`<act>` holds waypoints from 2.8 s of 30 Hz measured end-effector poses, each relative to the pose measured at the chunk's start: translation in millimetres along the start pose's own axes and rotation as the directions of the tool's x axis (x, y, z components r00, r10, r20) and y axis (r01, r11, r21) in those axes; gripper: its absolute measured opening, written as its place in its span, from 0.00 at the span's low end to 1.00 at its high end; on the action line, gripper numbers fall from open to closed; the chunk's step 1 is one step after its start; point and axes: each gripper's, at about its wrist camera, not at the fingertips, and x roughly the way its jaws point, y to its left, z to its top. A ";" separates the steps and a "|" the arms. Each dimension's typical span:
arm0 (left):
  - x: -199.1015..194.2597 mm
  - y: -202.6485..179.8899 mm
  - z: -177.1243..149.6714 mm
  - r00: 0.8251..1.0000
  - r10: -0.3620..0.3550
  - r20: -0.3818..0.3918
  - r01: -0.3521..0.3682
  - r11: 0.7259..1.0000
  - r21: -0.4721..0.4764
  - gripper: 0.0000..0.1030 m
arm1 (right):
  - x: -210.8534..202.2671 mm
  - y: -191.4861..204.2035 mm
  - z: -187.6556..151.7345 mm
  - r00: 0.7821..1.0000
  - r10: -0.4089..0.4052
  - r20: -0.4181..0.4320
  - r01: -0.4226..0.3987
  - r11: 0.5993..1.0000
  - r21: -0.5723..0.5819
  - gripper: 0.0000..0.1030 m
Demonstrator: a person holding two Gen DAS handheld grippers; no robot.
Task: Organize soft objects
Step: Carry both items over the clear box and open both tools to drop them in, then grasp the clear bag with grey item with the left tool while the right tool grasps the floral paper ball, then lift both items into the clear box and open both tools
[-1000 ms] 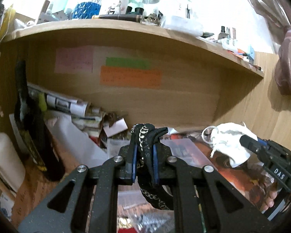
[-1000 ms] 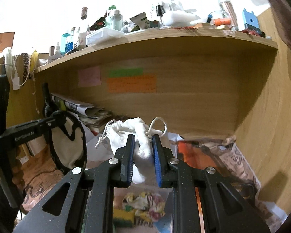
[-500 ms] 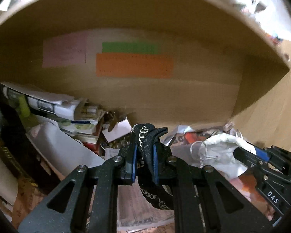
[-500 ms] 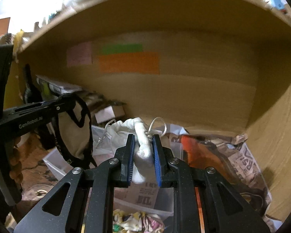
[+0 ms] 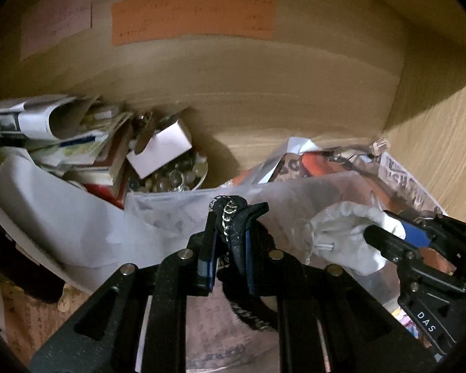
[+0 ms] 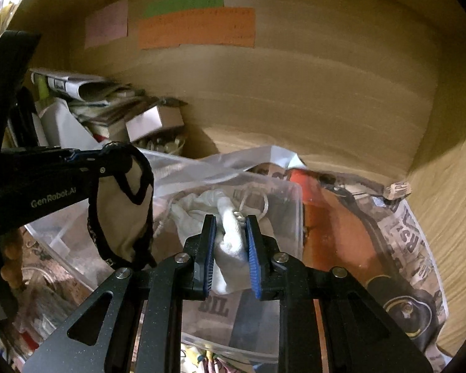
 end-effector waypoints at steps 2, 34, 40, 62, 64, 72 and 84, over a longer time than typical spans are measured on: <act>-0.9 2.6 -0.2 1.000 -0.001 -0.010 0.001 1.000 -0.004 0.15 | 2.0 0.5 -0.6 1.000 -0.001 -0.012 0.001 1.000 -0.003 0.18; -124.5 4.5 -62.3 0.989 0.004 0.145 -0.013 0.998 0.059 1.00 | -108.2 -7.3 -33.5 0.980 0.015 0.197 -0.031 0.997 0.074 0.79; -106.0 4.7 -88.8 0.998 -0.028 0.051 0.026 0.999 0.034 1.00 | -101.2 -8.9 -58.5 0.991 0.015 0.130 -0.027 0.995 0.094 0.79; -72.5 -1.7 -138.0 0.986 -0.143 -0.083 0.143 0.990 -0.002 0.60 | -43.3 -17.9 -95.1 0.992 0.104 -0.065 -0.090 0.979 0.185 0.19; -72.0 -2.7 -137.0 0.985 -0.152 -0.078 0.153 0.988 0.007 0.48 | -44.7 -17.4 -95.3 0.994 0.092 -0.051 -0.081 0.980 0.183 0.13; -79.1 -4.3 -133.8 0.988 -0.147 -0.041 0.148 0.989 0.024 0.31 | -61.6 -15.5 -89.0 0.997 0.069 0.017 -0.071 0.985 0.159 0.11; -116.1 5.8 -117.0 0.989 -0.132 0.068 0.131 0.991 0.017 0.29 | -102.4 -6.9 -69.1 0.988 0.059 0.142 -0.076 0.990 0.115 0.11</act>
